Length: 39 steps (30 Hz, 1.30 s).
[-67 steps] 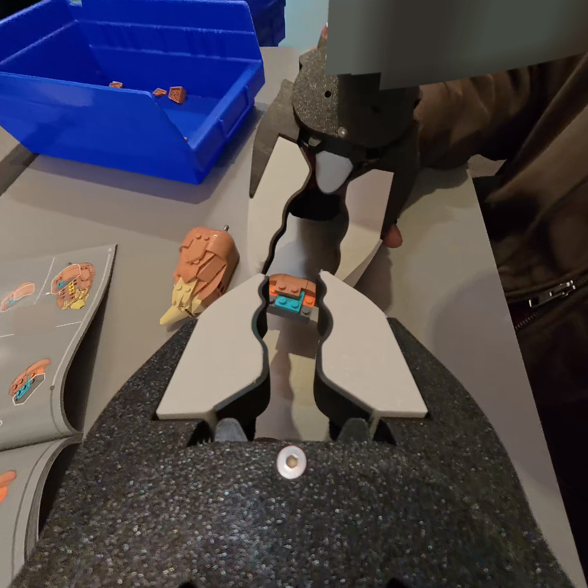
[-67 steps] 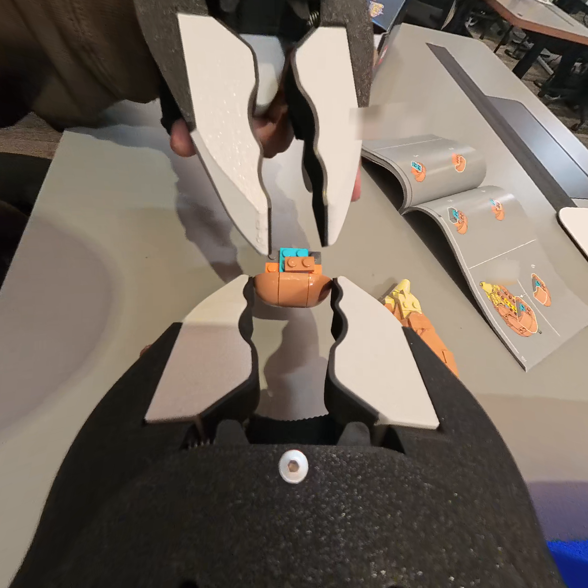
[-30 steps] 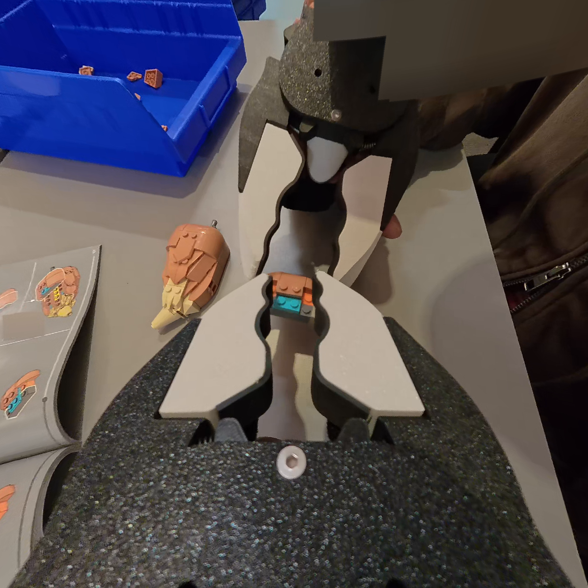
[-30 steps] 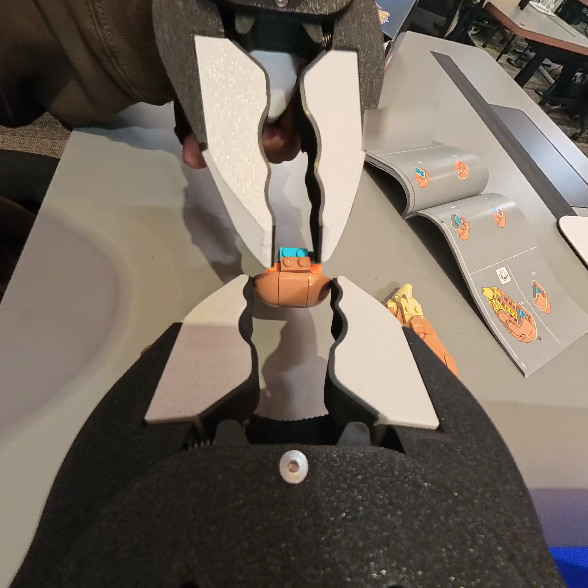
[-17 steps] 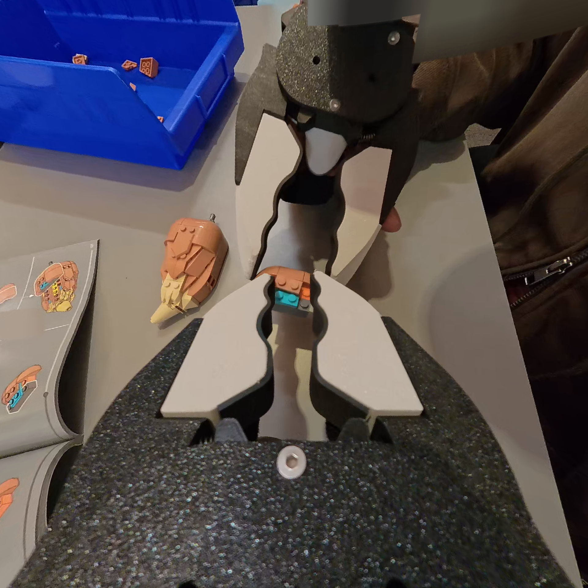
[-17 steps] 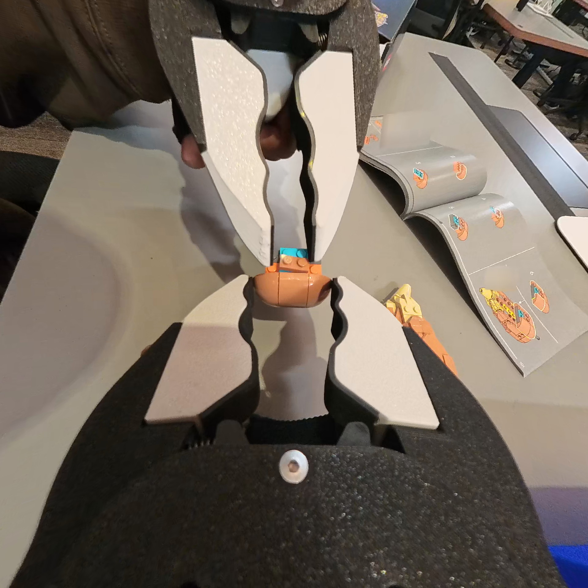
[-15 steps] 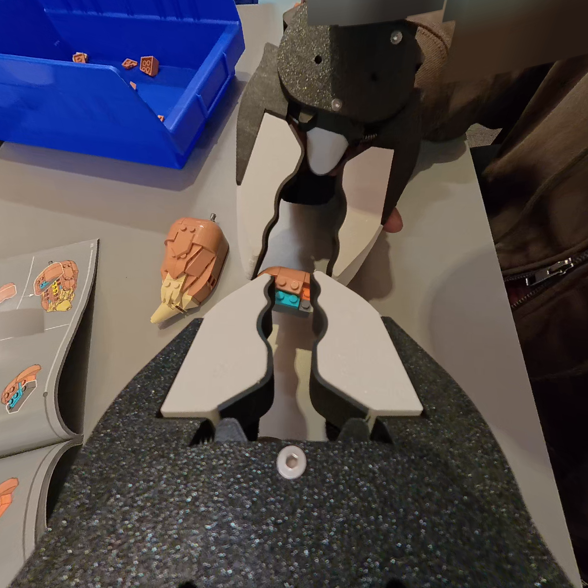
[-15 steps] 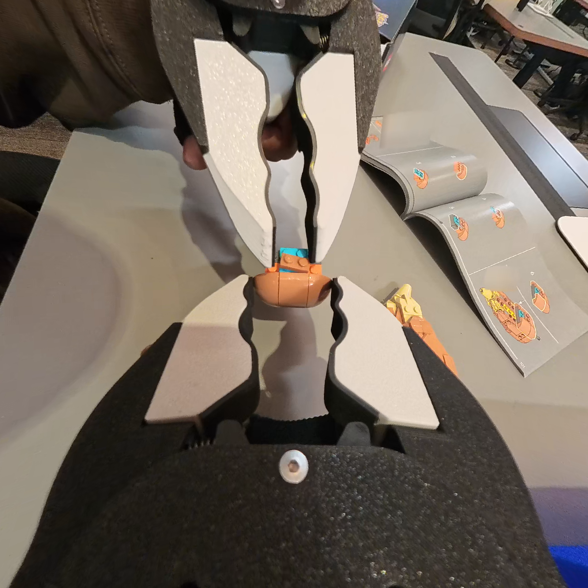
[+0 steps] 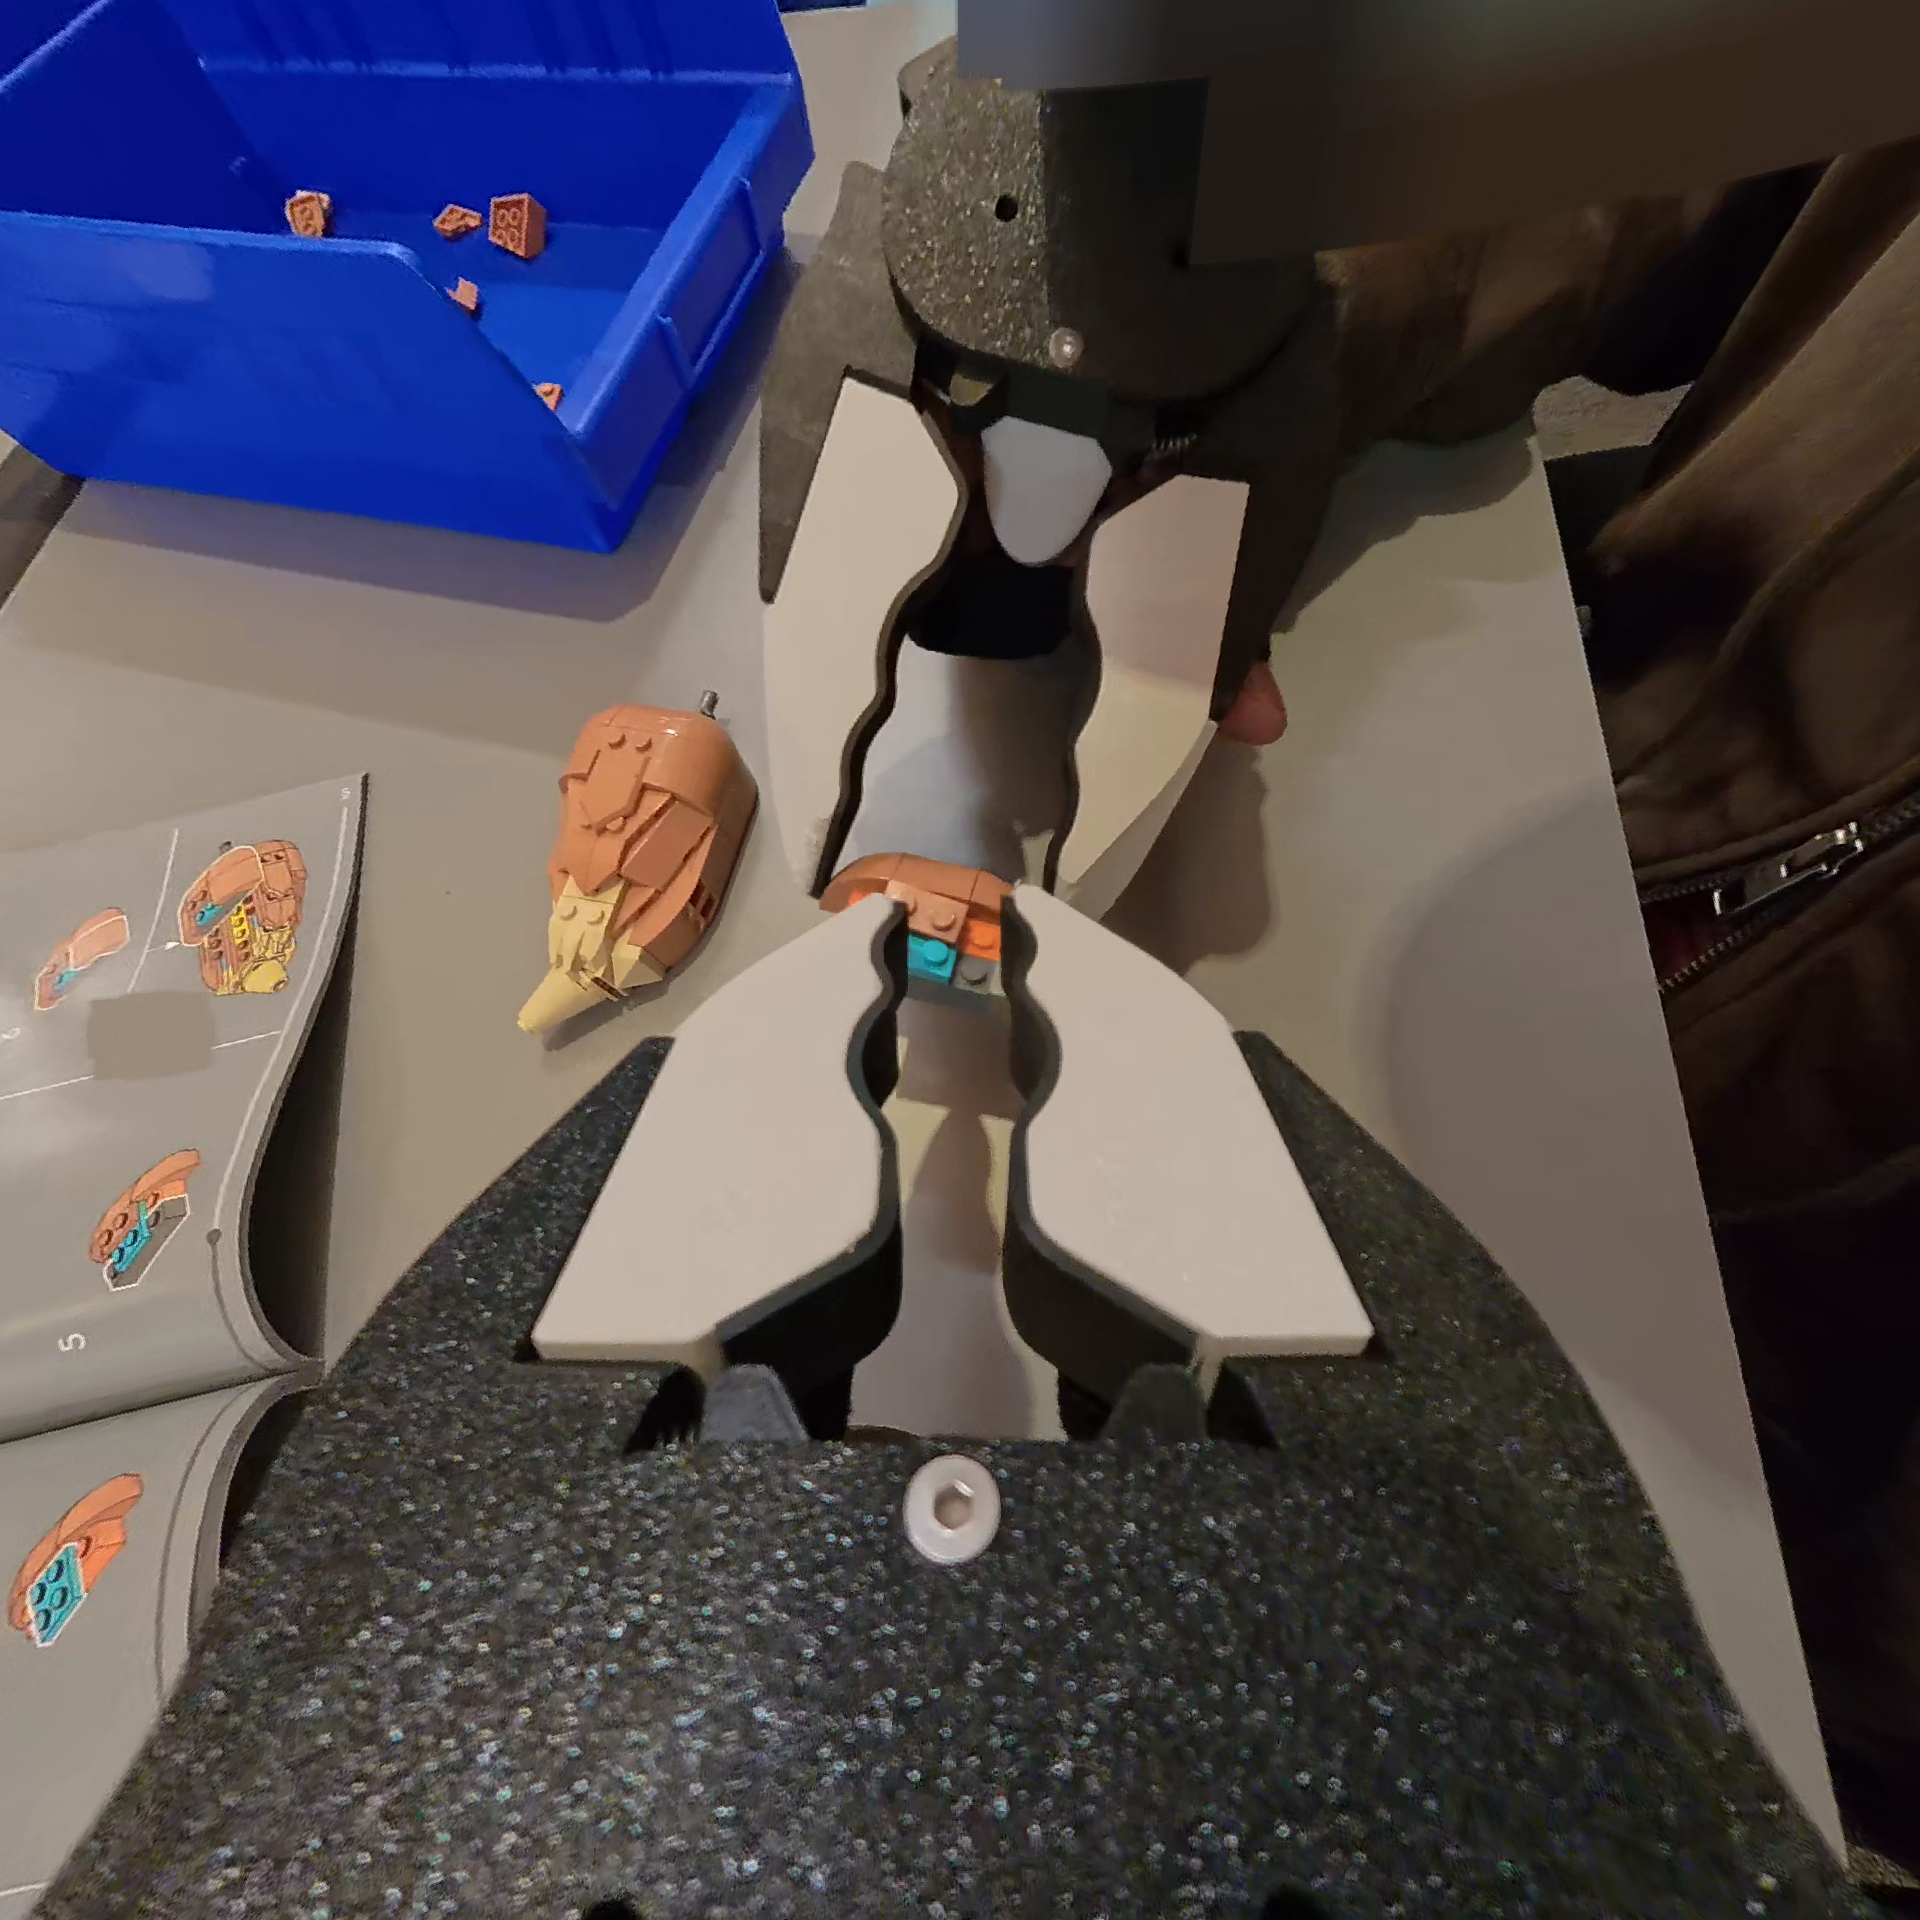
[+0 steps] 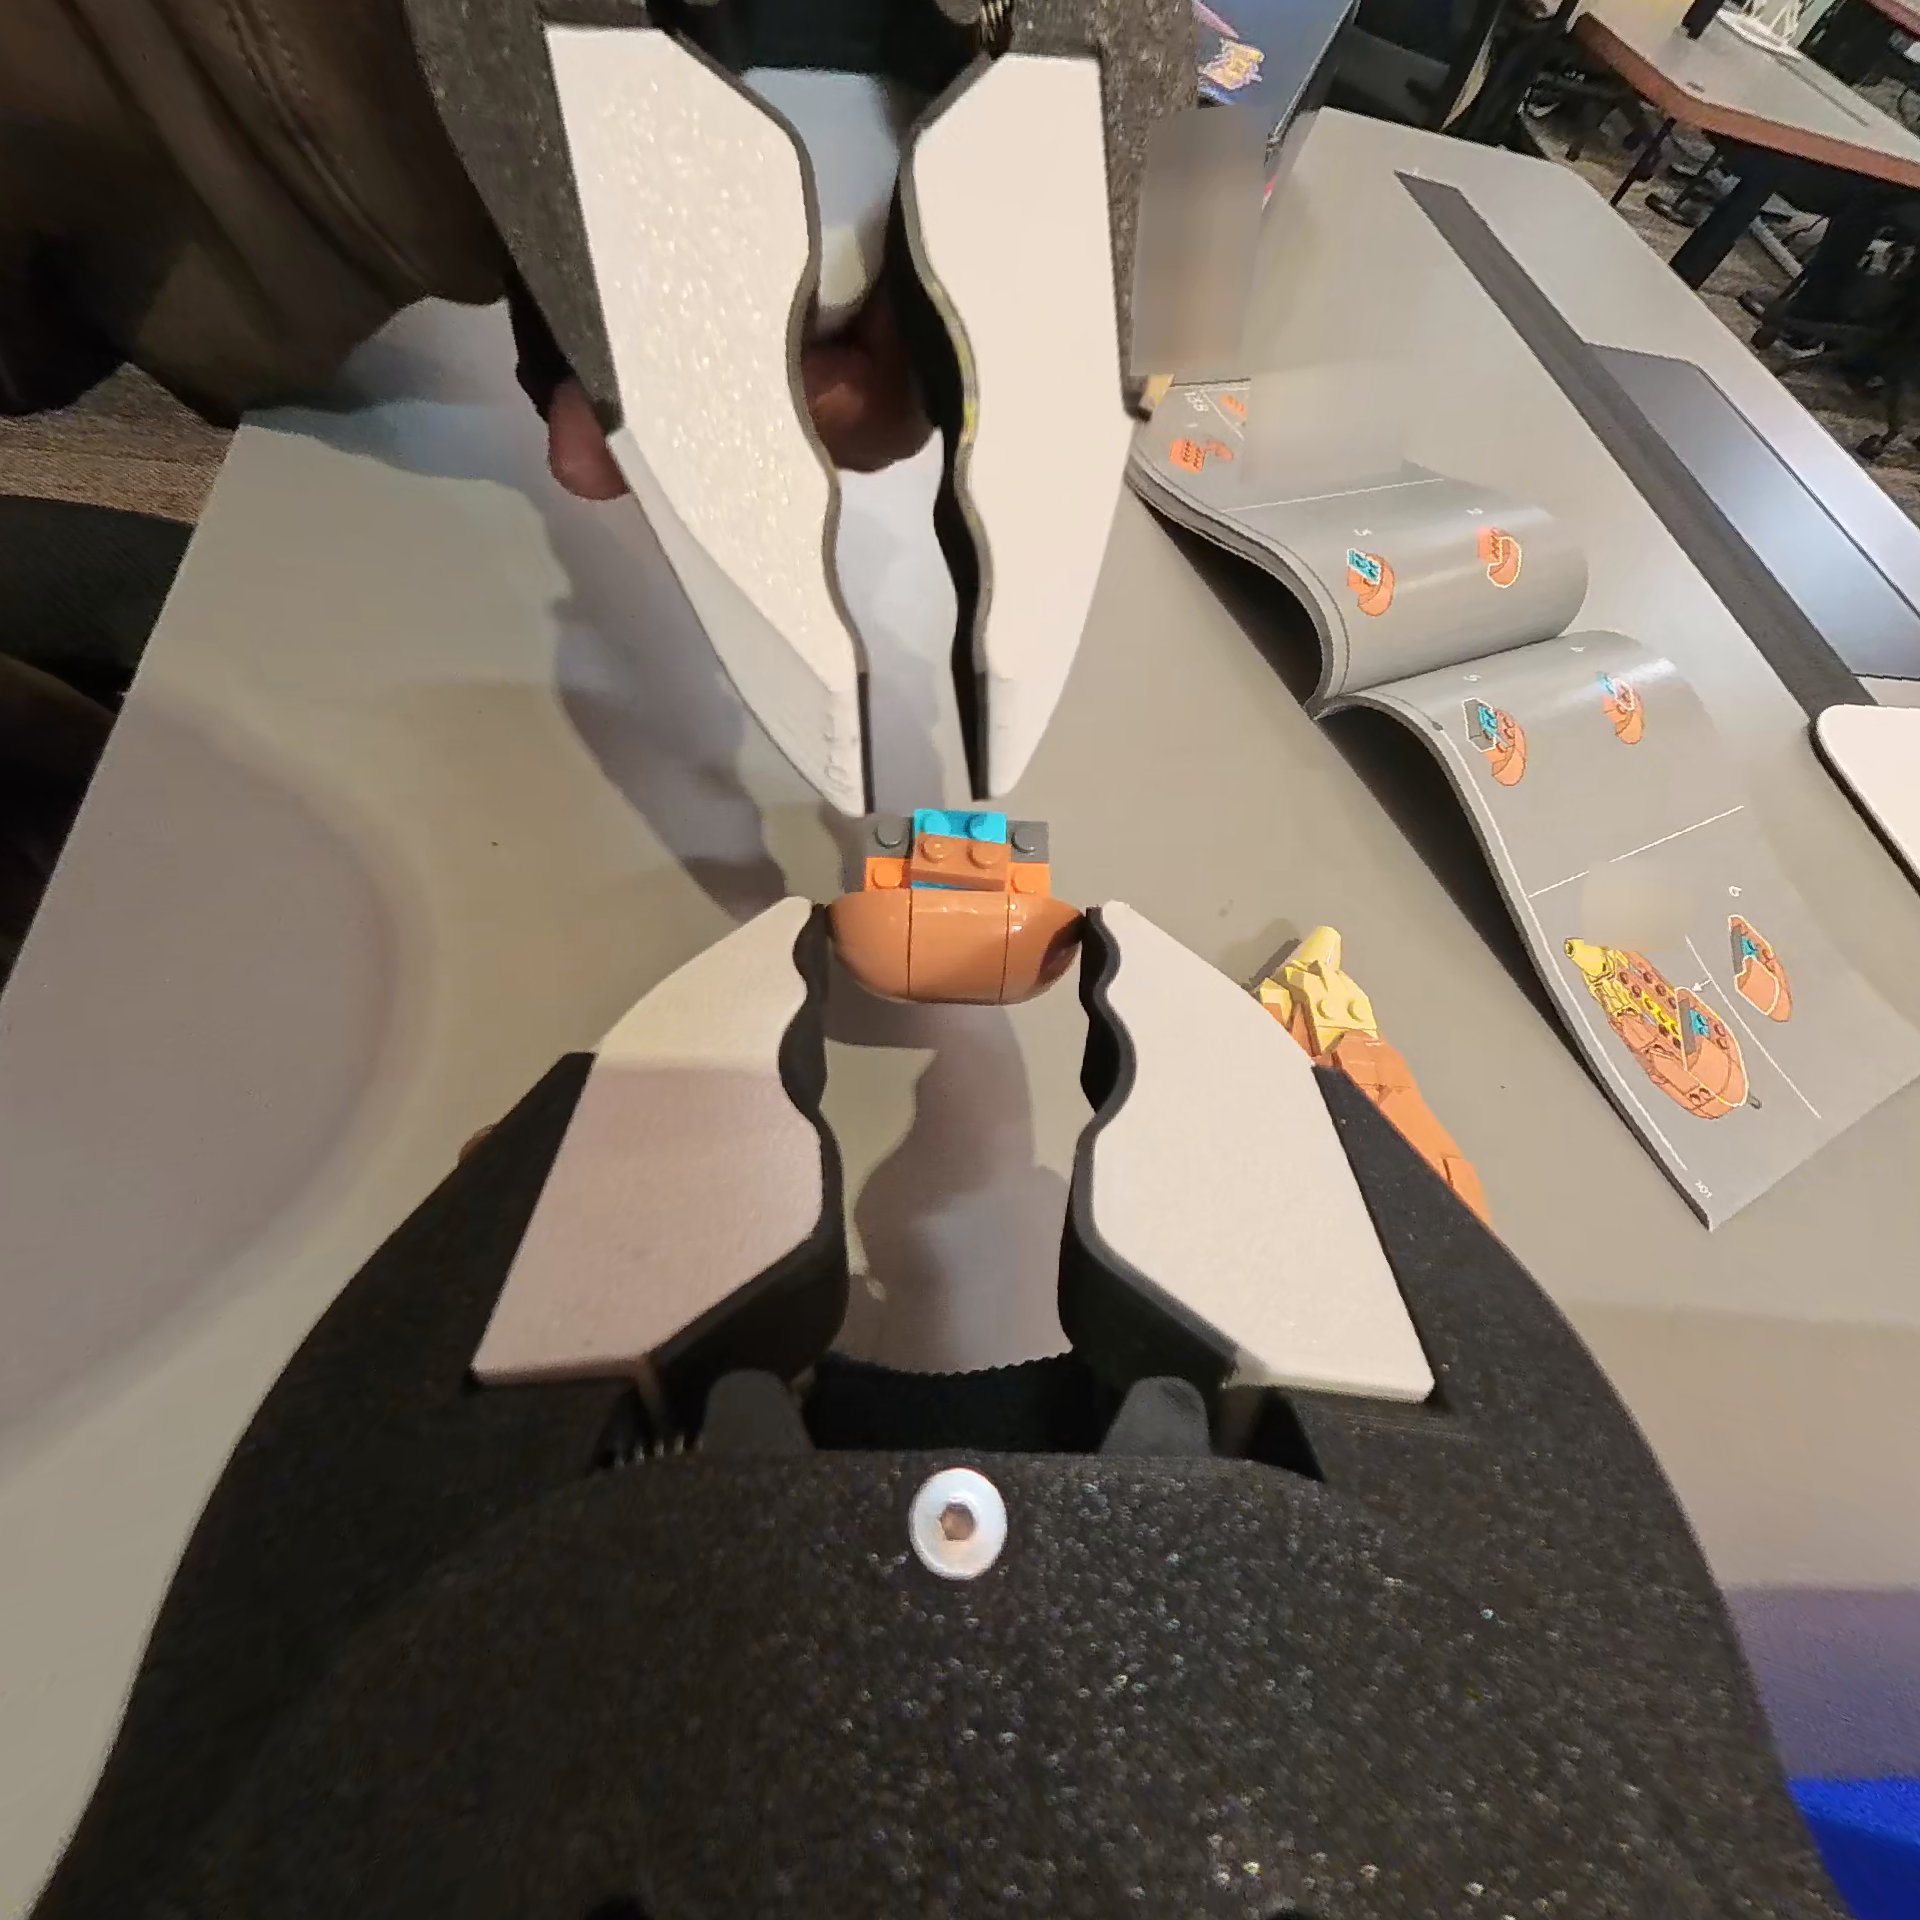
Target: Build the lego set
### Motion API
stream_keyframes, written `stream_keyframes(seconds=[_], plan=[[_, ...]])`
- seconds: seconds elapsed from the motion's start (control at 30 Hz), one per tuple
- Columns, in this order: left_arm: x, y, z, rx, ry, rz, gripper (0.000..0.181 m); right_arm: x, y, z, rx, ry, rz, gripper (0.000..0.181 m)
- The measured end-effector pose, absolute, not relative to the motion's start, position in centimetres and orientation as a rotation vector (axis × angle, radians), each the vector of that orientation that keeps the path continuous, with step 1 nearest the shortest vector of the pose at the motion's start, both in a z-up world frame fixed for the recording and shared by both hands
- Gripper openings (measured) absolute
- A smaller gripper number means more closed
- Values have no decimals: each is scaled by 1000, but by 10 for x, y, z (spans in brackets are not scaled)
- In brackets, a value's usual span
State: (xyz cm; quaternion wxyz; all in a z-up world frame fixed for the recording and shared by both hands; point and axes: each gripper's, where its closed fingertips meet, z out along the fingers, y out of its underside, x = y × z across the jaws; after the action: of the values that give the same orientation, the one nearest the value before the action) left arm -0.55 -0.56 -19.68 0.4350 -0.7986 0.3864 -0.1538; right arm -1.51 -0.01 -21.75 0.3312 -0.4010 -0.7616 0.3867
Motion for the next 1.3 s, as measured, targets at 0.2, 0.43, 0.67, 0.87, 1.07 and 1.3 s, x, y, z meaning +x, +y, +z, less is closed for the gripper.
stream_keyframes(seconds=[0.2,0.43,0.67,0.87,1.07,1.3], plan=[[-1,-7,-201,-2008,992,-373,17,-15,0,-217,-1048,-1987,1010,47],[4,-7,-201,-2017,1009,-369,17,-15,0,-216,-1045,-1988,1011,46],[4,-7,-200,-2016,1016,-362,17,-15,0,-215,-1042,-1985,1012,46],[-6,-1,-184,-2017,802,-462,22,-15,0,-214,-1036,-1976,1012,46],[-33,8,-187,-2090,7,-952,39,-15,2,-213,-1032,-1968,1004,47],[-10,0,-206,-2093,-198,-1235,47,-16,0,-215,-1012,-1978,975,47]])
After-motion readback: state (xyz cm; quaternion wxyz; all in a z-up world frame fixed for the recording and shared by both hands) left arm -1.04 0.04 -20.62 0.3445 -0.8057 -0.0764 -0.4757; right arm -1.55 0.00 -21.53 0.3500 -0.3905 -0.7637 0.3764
